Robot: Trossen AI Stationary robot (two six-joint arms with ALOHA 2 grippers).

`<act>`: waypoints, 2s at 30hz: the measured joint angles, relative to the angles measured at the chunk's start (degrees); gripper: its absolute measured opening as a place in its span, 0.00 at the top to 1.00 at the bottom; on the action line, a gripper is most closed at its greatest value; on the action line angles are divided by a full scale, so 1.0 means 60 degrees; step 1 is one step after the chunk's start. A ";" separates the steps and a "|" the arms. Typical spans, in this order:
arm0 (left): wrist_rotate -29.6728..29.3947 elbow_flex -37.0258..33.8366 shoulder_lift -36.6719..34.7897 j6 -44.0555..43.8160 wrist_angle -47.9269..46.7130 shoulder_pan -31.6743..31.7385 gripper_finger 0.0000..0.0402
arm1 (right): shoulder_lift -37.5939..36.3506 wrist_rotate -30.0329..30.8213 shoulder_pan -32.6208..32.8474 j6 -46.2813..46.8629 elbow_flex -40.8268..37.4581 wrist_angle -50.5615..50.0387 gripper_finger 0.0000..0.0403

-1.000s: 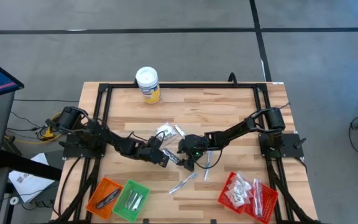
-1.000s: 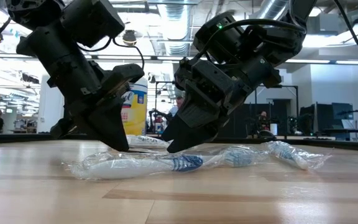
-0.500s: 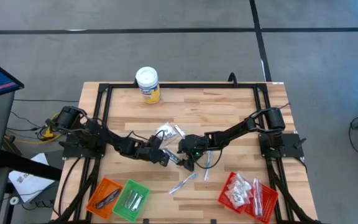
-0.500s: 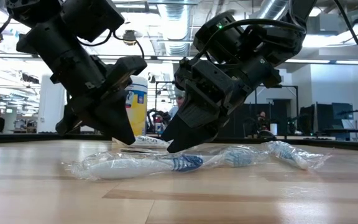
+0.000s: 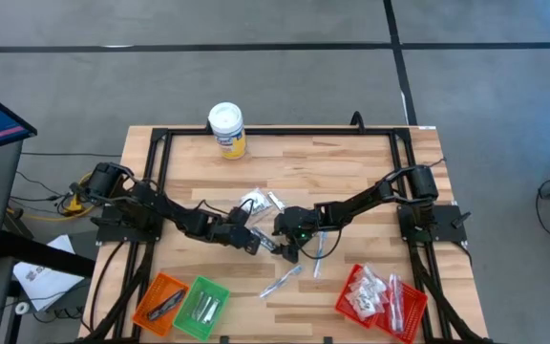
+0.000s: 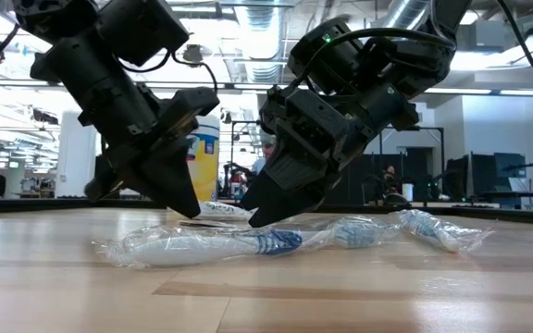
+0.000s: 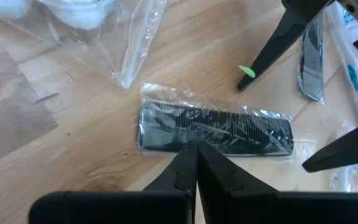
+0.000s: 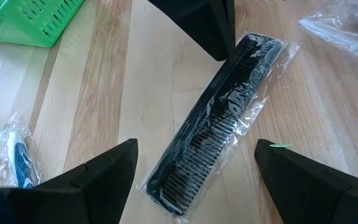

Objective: Pick & Place Travel size toiletries
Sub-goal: Put the black comb into the orange basket

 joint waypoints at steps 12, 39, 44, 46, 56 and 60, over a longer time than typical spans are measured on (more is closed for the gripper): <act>0.0192 0.0003 0.0153 -0.0066 -0.0249 0.0041 1.00 | 0.0000 0.0000 -0.0004 0.0000 -0.0004 0.0022 0.20; -0.0023 0.0004 0.0261 0.0001 0.0723 -0.0014 1.00 | 0.0000 -0.0003 -0.0004 -0.0048 0.0000 -0.0033 0.20; 0.0260 0.0015 0.0461 -0.0022 0.0570 -0.0014 1.00 | 0.0000 -0.0007 -0.0029 -0.0051 0.0000 -0.0031 0.20; 0.0370 0.0018 0.0521 -0.0033 0.0571 -0.0014 1.00 | 0.0000 -0.0007 -0.0029 -0.0052 0.0000 -0.0033 0.20; 0.0381 0.0015 0.0495 -0.0033 0.0573 0.0018 1.00 | 0.0000 -0.0011 -0.0033 -0.0076 0.0000 -0.0036 0.20; -0.0136 -0.0013 0.0191 0.0000 0.0667 -0.0007 1.00 | -0.0002 -0.0014 -0.0033 -0.0070 0.0000 -0.0055 0.20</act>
